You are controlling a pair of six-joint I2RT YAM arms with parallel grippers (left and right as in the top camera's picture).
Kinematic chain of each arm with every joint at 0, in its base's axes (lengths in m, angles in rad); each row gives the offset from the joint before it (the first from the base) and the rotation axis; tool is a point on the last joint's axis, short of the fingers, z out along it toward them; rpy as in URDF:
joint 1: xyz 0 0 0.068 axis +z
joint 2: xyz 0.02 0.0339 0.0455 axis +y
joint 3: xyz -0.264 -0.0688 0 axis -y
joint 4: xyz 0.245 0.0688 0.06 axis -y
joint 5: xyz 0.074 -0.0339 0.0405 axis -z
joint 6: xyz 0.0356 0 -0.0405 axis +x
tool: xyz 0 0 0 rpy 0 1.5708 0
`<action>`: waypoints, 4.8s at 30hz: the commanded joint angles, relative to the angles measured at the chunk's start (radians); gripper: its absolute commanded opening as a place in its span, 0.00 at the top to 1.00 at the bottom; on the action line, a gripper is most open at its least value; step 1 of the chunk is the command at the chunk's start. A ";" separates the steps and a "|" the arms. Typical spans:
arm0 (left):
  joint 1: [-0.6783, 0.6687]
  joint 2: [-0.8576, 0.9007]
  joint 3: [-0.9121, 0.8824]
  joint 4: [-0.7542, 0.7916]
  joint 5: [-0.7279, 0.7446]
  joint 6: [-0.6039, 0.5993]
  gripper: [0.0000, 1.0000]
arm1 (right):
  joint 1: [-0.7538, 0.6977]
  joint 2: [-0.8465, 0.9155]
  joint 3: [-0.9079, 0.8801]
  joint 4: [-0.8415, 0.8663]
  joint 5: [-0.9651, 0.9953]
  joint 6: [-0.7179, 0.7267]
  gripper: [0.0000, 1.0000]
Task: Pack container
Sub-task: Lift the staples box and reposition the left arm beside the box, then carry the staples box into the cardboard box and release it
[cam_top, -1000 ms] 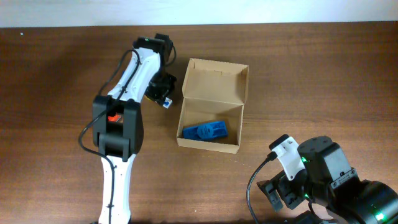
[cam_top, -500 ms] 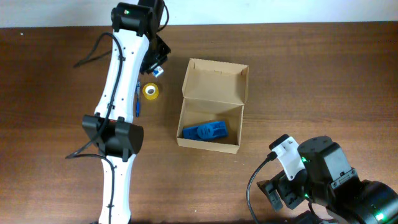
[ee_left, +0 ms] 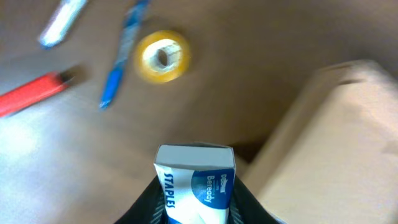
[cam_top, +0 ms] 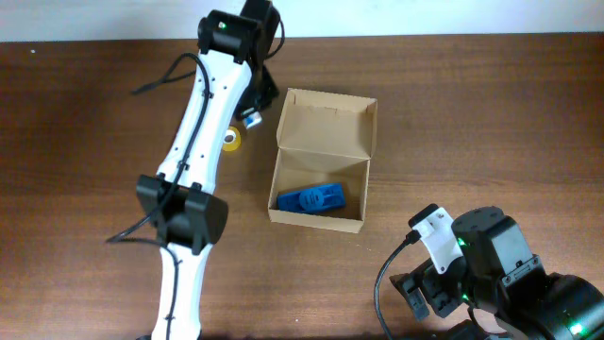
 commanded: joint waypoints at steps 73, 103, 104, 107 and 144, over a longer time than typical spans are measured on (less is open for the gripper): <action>0.161 -0.217 -1.095 0.821 0.110 -0.594 0.89 | -0.005 -0.003 0.013 0.003 -0.006 0.001 0.01; -0.498 -0.522 -1.084 0.909 -0.038 0.037 0.87 | -0.005 -0.003 0.013 0.003 -0.006 0.001 0.01; -0.510 -0.513 -1.084 0.916 -0.038 0.050 0.86 | -0.005 -0.003 0.013 0.003 -0.006 0.001 0.01; -0.529 -0.500 -1.084 0.935 -0.039 0.072 0.86 | -0.005 -0.003 0.013 0.003 -0.006 0.001 0.01; -0.347 -0.793 -1.072 0.836 -0.177 0.075 0.40 | -0.005 -0.003 0.013 0.003 -0.006 0.001 0.01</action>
